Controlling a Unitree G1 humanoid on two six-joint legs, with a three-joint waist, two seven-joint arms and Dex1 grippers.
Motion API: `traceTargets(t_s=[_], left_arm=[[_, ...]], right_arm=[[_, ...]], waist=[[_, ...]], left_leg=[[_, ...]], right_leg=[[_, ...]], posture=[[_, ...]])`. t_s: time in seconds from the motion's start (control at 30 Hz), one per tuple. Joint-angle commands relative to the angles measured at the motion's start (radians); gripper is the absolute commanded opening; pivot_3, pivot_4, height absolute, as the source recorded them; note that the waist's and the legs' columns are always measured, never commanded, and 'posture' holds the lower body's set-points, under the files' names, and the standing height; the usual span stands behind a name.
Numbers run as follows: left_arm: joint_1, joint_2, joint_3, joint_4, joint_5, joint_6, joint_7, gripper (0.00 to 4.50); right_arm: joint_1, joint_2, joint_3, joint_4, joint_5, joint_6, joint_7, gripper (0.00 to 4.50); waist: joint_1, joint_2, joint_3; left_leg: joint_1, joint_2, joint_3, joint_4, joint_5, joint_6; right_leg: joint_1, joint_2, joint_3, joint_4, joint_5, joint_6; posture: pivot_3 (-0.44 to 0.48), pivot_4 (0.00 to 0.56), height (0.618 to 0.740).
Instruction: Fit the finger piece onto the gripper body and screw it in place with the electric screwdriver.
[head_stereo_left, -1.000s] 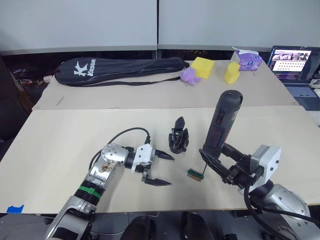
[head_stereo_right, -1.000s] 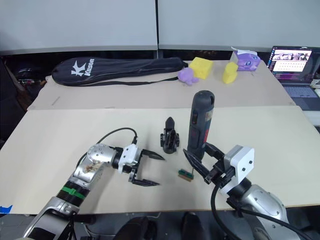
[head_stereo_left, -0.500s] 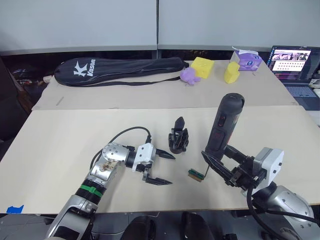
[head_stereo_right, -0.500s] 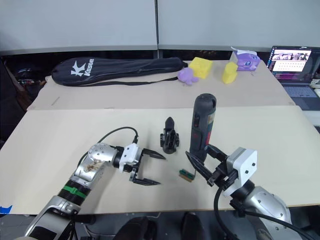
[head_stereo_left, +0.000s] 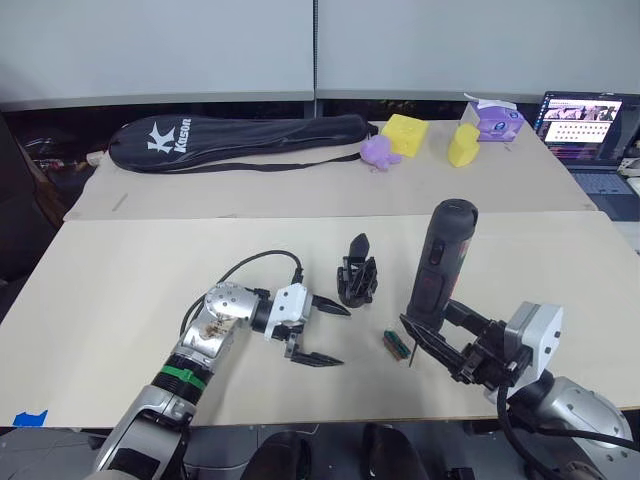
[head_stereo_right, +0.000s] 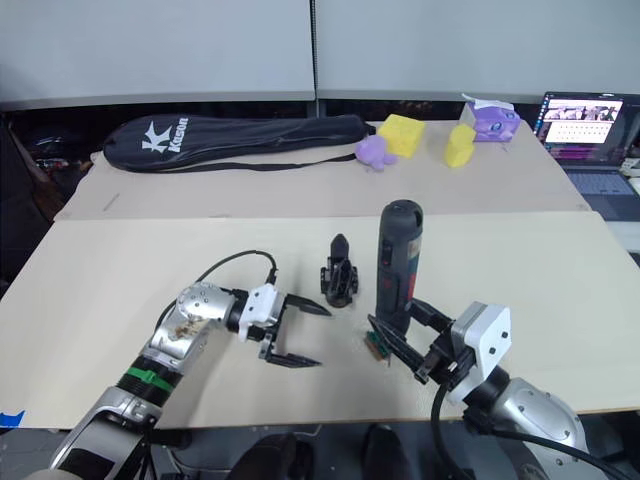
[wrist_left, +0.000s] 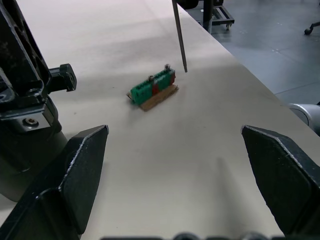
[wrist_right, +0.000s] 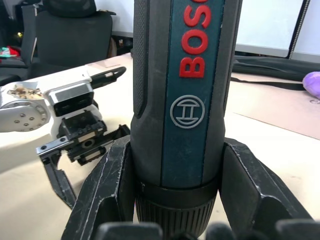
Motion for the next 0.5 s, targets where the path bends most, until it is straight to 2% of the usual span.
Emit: traceTargets(t_s=[0.03, 0.23, 0.5], left_arm=[[-0.013, -0.004, 0.004, -0.023, -0.003, -0.006, 0.001, 4.50], [-0.014, -0.004, 0.004, -0.022, -0.004, -0.003, 0.002, 4.50], [-0.004, 0.000, -0.008, -0.074, -0.015, 0.079, 0.003, 4.50]], right_arm=[[-0.020, -0.004, -0.023, -0.038, 0.026, -0.043, 0.006, 1.92], [0.028, 0.003, -0.029, -0.080, 0.024, -0.060, 0.009, 1.92], [-0.053, 0.015, -0.045, -0.076, 0.055, -0.050, -0.045, 1.92]], waist=[[0.000, 0.000, 0.000], [0.002, 0.000, 0.000], [0.001, 0.000, 0.000]], left_leg=[[0.000, 0.000, 0.000, 0.000, 0.000, 0.000], [0.000, 0.000, 0.000, 0.000, 0.000, 0.000], [0.000, 0.000, 0.000, 0.000, 0.000, 0.000]], right_leg=[[0.000, 0.000, 0.000, 0.000, 0.000, 0.000], [0.000, 0.000, 0.000, 0.000, 0.000, 0.000], [0.000, 0.000, 0.000, 0.000, 0.000, 0.000]], posture=[[0.000, 0.150, 0.723], [0.000, 0.150, 0.723], [0.000, 0.150, 0.723]])
